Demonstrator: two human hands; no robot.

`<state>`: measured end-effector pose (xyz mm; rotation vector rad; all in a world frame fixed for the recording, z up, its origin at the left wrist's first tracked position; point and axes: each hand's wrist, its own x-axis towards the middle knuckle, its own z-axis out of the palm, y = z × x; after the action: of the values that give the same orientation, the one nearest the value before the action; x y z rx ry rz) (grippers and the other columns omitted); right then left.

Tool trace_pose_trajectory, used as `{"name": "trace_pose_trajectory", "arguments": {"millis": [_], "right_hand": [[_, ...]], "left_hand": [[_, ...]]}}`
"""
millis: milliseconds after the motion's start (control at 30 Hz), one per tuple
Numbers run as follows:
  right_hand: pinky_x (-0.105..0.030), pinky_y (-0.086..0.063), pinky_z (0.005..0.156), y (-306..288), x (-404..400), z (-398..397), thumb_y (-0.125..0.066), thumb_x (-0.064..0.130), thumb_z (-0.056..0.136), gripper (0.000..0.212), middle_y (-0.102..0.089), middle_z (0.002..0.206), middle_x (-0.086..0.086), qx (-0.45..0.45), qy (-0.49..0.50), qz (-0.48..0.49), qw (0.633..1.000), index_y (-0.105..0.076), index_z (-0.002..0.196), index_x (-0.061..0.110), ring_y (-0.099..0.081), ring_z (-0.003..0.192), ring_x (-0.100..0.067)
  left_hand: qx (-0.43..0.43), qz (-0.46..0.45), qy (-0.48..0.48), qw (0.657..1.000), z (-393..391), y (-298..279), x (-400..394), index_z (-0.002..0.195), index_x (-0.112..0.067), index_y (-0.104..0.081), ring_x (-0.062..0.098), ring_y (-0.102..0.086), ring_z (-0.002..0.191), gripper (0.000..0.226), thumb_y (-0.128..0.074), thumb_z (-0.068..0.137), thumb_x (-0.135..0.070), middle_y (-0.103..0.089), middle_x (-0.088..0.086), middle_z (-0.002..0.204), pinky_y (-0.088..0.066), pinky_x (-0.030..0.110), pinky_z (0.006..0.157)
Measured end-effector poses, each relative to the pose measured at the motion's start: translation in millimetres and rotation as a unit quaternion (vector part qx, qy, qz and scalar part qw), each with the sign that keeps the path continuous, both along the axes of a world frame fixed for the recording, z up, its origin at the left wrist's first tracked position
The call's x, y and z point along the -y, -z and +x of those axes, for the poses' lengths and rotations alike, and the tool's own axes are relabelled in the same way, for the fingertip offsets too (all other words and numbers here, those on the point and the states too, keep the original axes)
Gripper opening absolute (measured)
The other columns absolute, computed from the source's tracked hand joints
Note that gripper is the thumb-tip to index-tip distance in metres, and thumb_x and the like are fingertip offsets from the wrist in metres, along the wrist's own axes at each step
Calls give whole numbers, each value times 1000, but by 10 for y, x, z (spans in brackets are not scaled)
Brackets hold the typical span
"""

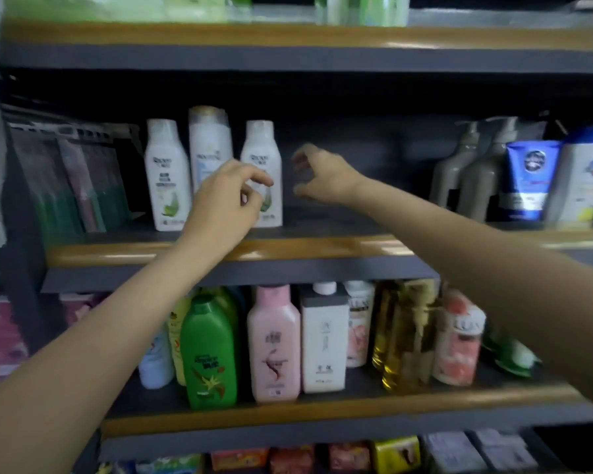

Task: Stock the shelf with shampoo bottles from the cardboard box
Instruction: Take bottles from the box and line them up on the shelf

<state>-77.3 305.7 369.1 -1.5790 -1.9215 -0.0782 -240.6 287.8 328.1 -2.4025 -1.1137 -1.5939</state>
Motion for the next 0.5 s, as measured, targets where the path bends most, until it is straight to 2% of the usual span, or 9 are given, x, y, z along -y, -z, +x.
{"name": "trace_pose_trajectory", "arguments": {"millis": [100, 200, 300, 400, 500], "right_hand": [[-24, -38, 85, 208, 661, 240, -59, 12, 83, 39, -60, 117, -17, 104, -56, 114, 986, -51, 119, -2, -58, 106, -29], [-22, -36, 74, 660, 1300, 625, -51, 21, 80, 37, -63, 98, -21, 154, -89, 109, 978, -58, 104, -6, -59, 90, -30], [-26, -39, 69, 1275, 1740, 1246, -48, 17, 79, 28, -65, 90, -19, 153, -55, 10, 987, -62, 94, -3, -59, 82, -24], [-26, -38, 67, 1981, 2016, 1881, -51, 13, 84, 24, -68, 93, -19, 115, 34, -132, 984, -66, 96, -2, -64, 85, -31], [-26, -39, 82, 2803, 2214, 2384, -52, 8, 89, 26, -65, 115, -16, 121, 83, -333, 932, -63, 112, 2, -60, 106, -29]], "left_hand": [[68, 22, 115, 991, 402, 303, 280, 90, -10, -65, 17, -61, 77, 27, -43, 77, -1, -57, -2, 92, -47, 29, 72], [33, -14, 213, 976, 934, 881, 601, 87, -5, -63, 8, -56, 74, 24, -42, 74, -2, -56, -1, 85, -43, 18, 69], [-45, -100, 282, 953, 1489, 1530, 895, 91, -7, -64, 4, -51, 75, 22, -45, 80, -3, -55, -2, 86, -37, 14, 65], [-182, -195, 307, 913, 1982, 2124, 1092, 110, -5, -59, 10, -52, 93, 27, -50, 85, -2, -50, -3, 101, -38, 21, 76], [-348, -287, 293, 843, 2307, 2605, 1244, 122, -11, -52, 22, -53, 109, 34, -50, 88, -11, -51, 7, 118, -42, 31, 87]]}}
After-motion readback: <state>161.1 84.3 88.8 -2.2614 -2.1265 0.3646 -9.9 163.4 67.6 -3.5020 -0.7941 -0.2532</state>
